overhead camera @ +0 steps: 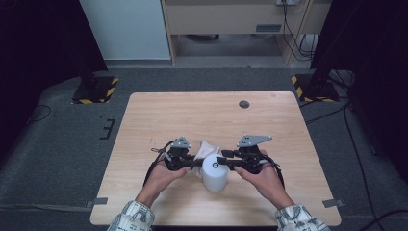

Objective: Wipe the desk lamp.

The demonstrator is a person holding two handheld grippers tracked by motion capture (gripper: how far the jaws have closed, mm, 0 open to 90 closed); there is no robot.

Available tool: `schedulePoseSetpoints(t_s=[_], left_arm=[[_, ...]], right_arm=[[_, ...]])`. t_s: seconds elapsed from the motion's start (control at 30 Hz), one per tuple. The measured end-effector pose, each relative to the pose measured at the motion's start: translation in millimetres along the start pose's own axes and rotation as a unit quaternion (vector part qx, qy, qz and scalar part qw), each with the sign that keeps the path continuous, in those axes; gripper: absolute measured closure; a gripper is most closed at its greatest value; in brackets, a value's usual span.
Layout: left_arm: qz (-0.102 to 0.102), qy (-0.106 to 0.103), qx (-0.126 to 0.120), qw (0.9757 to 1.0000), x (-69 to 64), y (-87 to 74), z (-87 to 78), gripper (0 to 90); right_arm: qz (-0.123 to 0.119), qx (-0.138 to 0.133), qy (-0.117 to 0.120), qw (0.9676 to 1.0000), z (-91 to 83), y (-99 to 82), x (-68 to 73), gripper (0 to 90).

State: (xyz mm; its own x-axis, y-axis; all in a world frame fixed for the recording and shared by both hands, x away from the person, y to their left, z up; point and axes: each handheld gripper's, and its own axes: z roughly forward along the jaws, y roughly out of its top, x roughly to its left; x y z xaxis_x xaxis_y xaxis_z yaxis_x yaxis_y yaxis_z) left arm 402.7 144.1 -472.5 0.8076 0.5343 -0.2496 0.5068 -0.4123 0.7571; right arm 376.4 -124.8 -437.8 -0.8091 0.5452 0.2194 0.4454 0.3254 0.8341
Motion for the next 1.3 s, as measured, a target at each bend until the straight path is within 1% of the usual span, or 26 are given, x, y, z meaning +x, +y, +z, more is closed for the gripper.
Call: schedulePoseSetpoints(t_s=[0.07, 0.13, 0.2, 0.33, 0.47, 0.53, 0.63, 0.7, 0.8, 0.83, 0.93, 1.13, 1.23, 1.3], left_arm=[[-0.002, -0.001, -0.006, 1.0, 1.8, 3.8, -3.2, 76.5], [-0.003, -0.002, -0.004, 1.0, 2.8, 4.1, -3.2, 76.5], [0.0, 0.001, 0.008, 1.0, 2.4, 1.9, 0.8, 76.5], [-0.001, 0.001, 0.017, 0.9999, 0.9, -2.6, 9.0, 76.5], [0.007, 0.007, 0.034, 0.9994, -1.1, -6.7, 18.1, 76.5], [0.007, 0.009, 0.037, 0.9992, -0.7, -7.0, 19.5, 76.5], [0.003, 0.008, 0.028, 0.9996, -0.5, -4.9, 18.2, 76.5], [0.0, 0.006, 0.018, 0.9998, -0.6, -1.1, 15.1, 76.5], [0.002, 0.005, 0.007, 1.0, -0.1, 3.8, 12.3, 76.5], [0.003, 0.005, 0.008, 1.0, -0.2, 4.6, 12.4, 76.5], [0.014, 0.009, 0.026, 0.9995, -1.0, 3.7, 17.4, 76.5], [0.014, 0.016, 0.054, 0.9983, 1.0, -4.1, 28.4, 76.5], [0.014, 0.021, 0.054, 0.9982, 1.5, -5.9, 28.7, 76.5], [0.013, 0.024, 0.046, 0.9986, 1.4, -5.7, 25.6, 76.5]], right_arm=[[0.0, 0.0, -0.001, 1.0, 0.0, 0.0, 0.1, 62.5], [0.0, 0.0, 0.0, 1.0, -0.1, 0.0, 0.1, 62.5], [0.0, 0.0, 0.0, 1.0, 0.0, 0.0, 0.0, 62.5], [0.0, 0.0, 0.0, 1.0, 0.0, 0.0, -0.1, 62.5], [0.001, 0.0, 0.0, 1.0, 0.1, 0.0, 0.0, 62.4], [0.0, 0.0, 0.0, 1.0, 0.0, -0.1, 0.0, 62.4], [-0.001, 0.0, 0.0, 1.0, 0.0, -0.1, 0.0, 62.4], [-0.001, 0.0, 0.0, 1.0, 0.1, -0.1, 0.0, 62.3], [0.0, 0.0, 0.001, 1.0, 0.2, 0.0, 0.0, 62.2], [0.0, 0.0, 0.001, 1.0, 0.4, -0.1, 0.1, 62.1], [0.0, 0.0, 0.001, 1.0, 0.4, -0.1, 0.0, 62.1], [-0.001, 0.0, 0.0, 1.0, 0.4, 0.0, 0.2, 62.1], [-0.001, 0.0, 0.0, 1.0, 0.4, 0.0, 0.2, 62.2], [-0.001, 0.0, 0.0, 1.0, 0.4, 0.0, 0.2, 62.1]])
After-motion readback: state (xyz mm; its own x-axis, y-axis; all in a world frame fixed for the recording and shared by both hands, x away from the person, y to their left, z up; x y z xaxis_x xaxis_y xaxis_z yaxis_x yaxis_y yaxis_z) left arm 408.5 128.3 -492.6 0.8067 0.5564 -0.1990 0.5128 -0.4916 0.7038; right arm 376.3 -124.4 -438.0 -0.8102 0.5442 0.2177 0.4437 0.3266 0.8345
